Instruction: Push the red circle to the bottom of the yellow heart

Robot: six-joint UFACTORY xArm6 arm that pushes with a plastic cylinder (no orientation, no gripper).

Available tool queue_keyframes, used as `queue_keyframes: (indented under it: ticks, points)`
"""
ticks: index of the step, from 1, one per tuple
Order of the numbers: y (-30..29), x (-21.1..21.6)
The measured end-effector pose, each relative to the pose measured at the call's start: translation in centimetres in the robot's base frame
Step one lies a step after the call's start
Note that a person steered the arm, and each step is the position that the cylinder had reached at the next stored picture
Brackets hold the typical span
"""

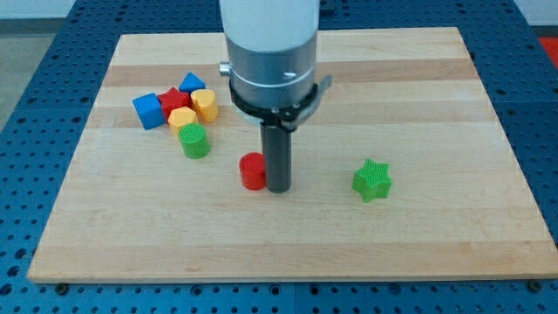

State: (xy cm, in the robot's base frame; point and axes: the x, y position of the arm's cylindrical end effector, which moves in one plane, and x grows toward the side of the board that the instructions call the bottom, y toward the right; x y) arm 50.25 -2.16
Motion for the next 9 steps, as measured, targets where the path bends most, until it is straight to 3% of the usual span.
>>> queue_keyframes:
  ticks: [4,7,8,9]
  points:
    - [-3.5,-1.9]
    - [-4.4,4.6]
    - [-4.8,4.7]
    - [-4.8,1.3]
